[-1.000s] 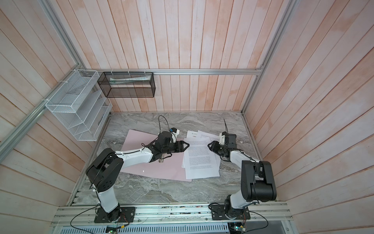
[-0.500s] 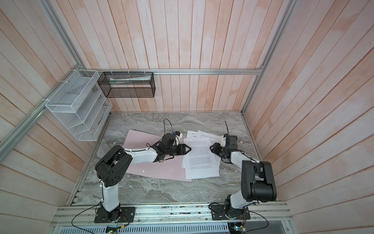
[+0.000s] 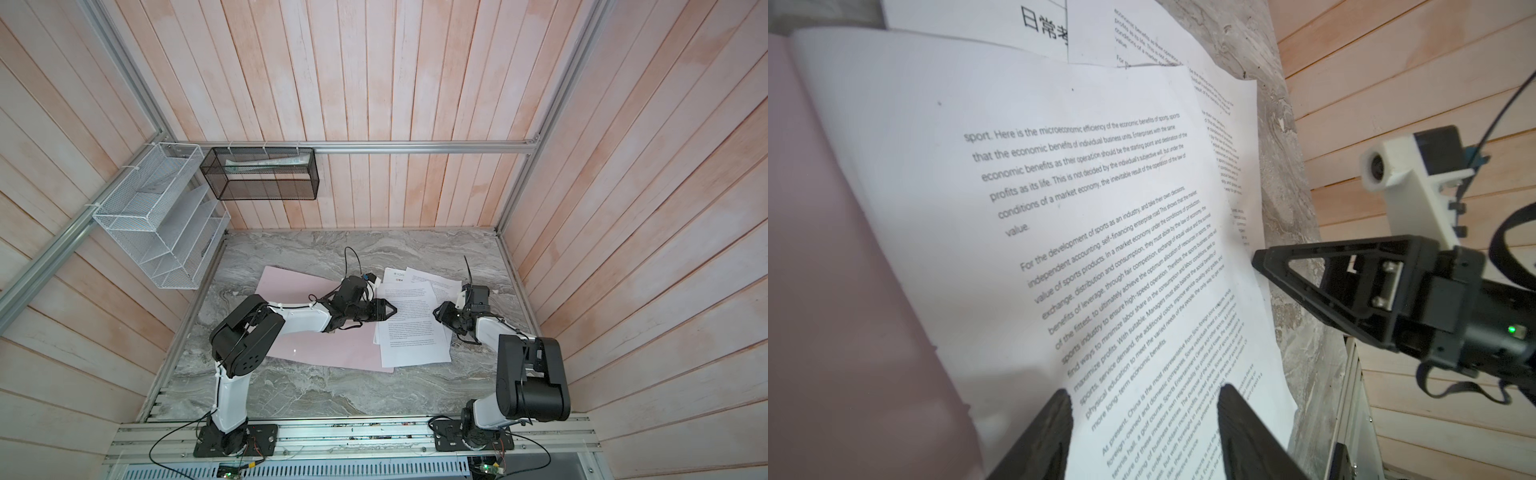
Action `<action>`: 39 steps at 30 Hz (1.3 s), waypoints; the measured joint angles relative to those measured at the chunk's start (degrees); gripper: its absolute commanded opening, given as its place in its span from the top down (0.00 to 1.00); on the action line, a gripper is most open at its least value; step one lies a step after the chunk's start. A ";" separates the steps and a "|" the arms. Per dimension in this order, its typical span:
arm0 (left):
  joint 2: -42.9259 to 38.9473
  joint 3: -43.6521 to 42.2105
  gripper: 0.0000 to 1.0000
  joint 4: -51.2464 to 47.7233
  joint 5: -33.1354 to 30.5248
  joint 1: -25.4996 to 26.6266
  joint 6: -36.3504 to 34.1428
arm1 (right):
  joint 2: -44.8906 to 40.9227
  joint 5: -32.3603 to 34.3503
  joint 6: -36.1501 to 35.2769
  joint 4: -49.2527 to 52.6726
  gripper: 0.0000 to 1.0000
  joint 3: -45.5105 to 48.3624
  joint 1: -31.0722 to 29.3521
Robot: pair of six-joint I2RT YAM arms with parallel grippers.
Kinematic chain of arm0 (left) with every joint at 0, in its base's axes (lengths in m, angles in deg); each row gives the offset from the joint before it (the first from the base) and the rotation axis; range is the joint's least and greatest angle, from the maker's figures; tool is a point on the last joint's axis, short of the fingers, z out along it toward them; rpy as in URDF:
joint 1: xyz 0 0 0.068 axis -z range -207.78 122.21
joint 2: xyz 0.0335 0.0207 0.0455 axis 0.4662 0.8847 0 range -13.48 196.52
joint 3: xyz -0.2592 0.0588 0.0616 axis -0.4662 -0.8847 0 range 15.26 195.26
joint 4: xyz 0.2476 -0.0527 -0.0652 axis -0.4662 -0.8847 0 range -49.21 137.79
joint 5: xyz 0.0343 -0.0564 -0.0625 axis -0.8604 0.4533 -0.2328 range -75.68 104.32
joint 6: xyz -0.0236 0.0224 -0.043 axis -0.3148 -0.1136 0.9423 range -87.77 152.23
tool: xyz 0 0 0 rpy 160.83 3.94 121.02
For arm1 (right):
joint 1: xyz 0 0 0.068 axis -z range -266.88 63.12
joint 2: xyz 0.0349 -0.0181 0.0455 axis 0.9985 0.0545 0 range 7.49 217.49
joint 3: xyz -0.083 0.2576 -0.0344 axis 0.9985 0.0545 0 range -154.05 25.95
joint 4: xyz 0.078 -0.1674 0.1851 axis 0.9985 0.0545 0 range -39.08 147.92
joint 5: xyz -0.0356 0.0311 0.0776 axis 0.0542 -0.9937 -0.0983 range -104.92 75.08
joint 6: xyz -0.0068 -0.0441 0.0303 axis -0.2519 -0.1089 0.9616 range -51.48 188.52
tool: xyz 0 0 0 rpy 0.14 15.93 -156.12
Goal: Put the files into the folder
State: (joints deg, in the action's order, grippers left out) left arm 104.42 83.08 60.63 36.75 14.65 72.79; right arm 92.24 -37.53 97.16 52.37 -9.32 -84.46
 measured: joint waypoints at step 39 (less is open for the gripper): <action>0.11 -2.47 0.42 3.37 3.45 -2.10 1.77 | 5.68 -33.09 11.28 -17.09 1.00 5.90 3.21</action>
State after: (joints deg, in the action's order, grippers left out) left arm 104.53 80.61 64.00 40.21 12.55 74.56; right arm 97.93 -70.62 108.44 35.28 -3.42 -81.25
